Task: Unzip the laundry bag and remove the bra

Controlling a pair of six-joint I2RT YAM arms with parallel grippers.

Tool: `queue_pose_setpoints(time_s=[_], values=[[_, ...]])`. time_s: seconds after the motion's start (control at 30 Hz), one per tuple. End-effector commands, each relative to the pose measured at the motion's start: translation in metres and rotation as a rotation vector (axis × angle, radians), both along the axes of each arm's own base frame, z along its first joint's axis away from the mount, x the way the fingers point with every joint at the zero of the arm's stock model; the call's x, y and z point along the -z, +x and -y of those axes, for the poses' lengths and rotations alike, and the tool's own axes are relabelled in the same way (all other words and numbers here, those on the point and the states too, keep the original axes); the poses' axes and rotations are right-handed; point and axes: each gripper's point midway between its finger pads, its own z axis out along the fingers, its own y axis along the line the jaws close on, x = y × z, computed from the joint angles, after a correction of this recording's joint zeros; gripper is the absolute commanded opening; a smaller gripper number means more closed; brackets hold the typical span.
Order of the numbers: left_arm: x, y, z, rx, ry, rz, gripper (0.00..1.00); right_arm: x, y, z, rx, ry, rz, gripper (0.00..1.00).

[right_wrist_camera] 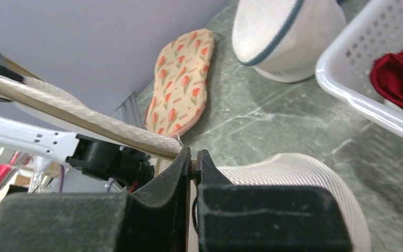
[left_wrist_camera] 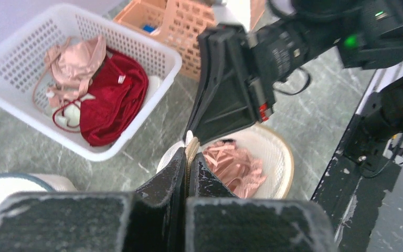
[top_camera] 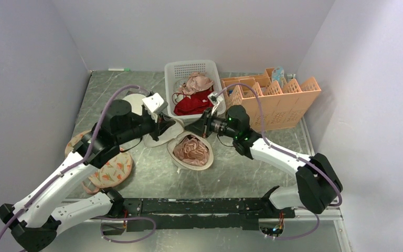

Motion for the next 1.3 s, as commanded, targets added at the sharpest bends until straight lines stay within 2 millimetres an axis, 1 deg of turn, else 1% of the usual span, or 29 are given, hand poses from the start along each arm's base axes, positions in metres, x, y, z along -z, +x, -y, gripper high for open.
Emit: queue_pose_setpoints(time_s=[0.0,0.07,0.13,0.23,0.33,0.43,0.5,0.57,0.7,0.73,0.77,0.83,0.9,0.97,1.07,1.17,1.23,1.27], values=[[-0.074,-0.018,0.008,0.107,-0.129,0.141,0.07,0.006,-0.002,-0.008,-0.099,-0.021,0.005,0.00],[-0.086,-0.021,0.009,0.120,-0.162,0.157,0.07,0.008,-0.005,-0.012,-0.135,-0.014,-0.005,0.00],[-0.092,-0.023,0.010,0.126,-0.198,0.163,0.07,0.006,-0.009,-0.016,-0.172,0.006,-0.010,0.00],[-0.088,-0.021,0.011,0.102,-0.233,0.130,0.07,0.004,-0.014,-0.020,-0.208,0.036,-0.028,0.00],[-0.077,-0.012,0.010,0.032,-0.253,0.057,0.07,0.011,-0.013,-0.019,-0.213,0.005,-0.050,0.00],[-0.063,0.001,0.003,-0.088,-0.284,-0.046,0.07,0.029,0.000,-0.009,-0.124,-0.106,-0.057,0.12],[-0.051,0.007,0.000,-0.151,-0.293,-0.110,0.07,0.039,0.004,0.000,-0.076,-0.175,-0.067,0.15],[-0.038,0.013,-0.003,-0.210,-0.280,-0.156,0.07,0.048,0.005,0.008,-0.049,-0.240,-0.084,0.21],[-0.017,0.029,-0.016,-0.363,-0.253,-0.244,0.07,0.059,0.005,0.031,0.006,-0.380,-0.088,0.37],[-0.015,0.030,-0.017,-0.379,-0.245,-0.254,0.07,0.060,0.001,0.037,0.011,-0.404,-0.084,0.43],[-0.013,0.031,-0.016,-0.384,-0.236,-0.263,0.07,0.060,-0.003,0.042,0.006,-0.420,-0.074,0.51],[-0.012,0.032,-0.014,-0.379,-0.231,-0.272,0.07,0.056,-0.015,0.048,-0.013,-0.421,-0.062,0.61],[-0.011,0.032,-0.012,-0.376,-0.229,-0.285,0.07,0.052,-0.029,0.046,-0.045,-0.378,-0.075,0.69],[-0.011,0.033,-0.011,-0.377,-0.228,-0.292,0.07,0.054,-0.041,0.044,-0.047,-0.363,-0.095,0.76],[-0.011,0.037,-0.012,-0.402,-0.221,-0.303,0.07,0.064,-0.051,0.042,0.014,-0.426,-0.092,0.81],[-0.013,0.041,-0.012,-0.426,-0.215,-0.314,0.07,0.063,-0.060,0.038,0.055,-0.455,-0.071,0.82],[-0.016,0.045,-0.011,-0.437,-0.213,-0.314,0.07,0.063,-0.062,0.039,0.095,-0.467,-0.067,0.82],[-0.016,0.048,-0.010,-0.445,-0.207,-0.317,0.07,0.067,-0.058,0.044,0.133,-0.479,-0.072,0.82]])
